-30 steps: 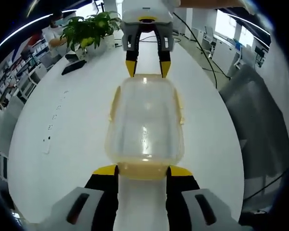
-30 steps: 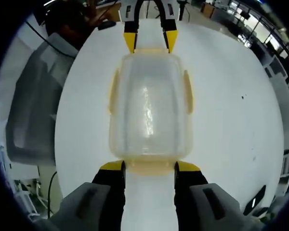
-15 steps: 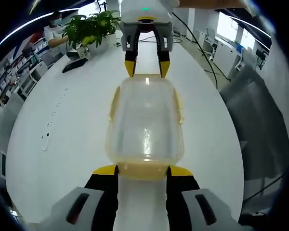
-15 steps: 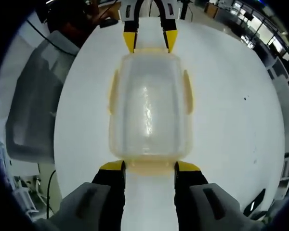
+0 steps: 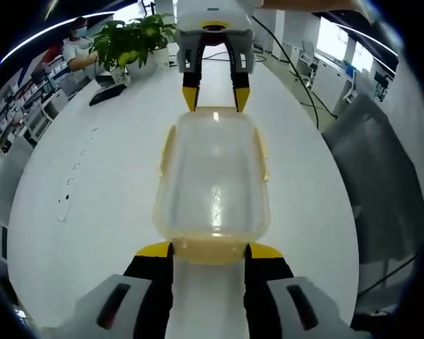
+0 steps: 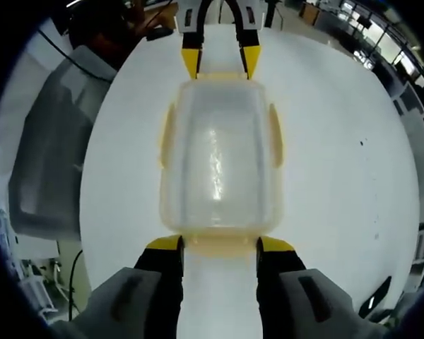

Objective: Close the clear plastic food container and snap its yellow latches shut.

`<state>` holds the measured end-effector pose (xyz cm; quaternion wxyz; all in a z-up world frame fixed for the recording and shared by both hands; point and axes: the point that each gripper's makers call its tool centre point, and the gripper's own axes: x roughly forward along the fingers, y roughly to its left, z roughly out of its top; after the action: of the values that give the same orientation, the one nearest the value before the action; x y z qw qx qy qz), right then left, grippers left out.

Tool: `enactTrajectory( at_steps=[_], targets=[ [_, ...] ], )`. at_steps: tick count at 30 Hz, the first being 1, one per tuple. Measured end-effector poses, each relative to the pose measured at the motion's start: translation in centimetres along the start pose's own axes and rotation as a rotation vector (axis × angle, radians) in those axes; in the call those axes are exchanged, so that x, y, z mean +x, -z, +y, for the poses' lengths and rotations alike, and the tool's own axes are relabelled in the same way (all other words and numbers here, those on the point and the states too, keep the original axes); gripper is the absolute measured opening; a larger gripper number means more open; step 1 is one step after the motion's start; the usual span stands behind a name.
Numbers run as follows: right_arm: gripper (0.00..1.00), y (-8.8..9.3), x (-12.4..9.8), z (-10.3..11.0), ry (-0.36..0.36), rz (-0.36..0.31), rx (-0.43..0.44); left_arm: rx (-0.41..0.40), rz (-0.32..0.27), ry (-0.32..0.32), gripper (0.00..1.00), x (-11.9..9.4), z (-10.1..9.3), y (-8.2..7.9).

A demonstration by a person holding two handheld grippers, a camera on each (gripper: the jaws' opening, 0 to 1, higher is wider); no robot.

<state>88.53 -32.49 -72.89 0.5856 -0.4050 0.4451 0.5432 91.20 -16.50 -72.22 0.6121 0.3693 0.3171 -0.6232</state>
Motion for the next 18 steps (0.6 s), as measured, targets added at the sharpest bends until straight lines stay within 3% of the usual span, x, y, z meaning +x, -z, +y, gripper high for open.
enactTrajectory(
  at_steps=[11, 15, 18],
  targets=[
    [0.39, 0.3, 0.1, 0.2, -0.007, 0.003, 0.015, 0.012, 0.013, -0.015, 0.36, -0.1, 0.0, 0.2],
    [0.45, 0.5, 0.0, 0.5, -0.017, 0.006, 0.029, 0.002, 0.012, -0.026, 0.4, -0.5, 0.1, 0.0],
    [0.41, 0.6, -0.6, 0.6, 0.0, -0.015, 0.055, -0.032, -0.01, -0.037, 0.41, -1.2, 0.1, -0.4]
  ],
)
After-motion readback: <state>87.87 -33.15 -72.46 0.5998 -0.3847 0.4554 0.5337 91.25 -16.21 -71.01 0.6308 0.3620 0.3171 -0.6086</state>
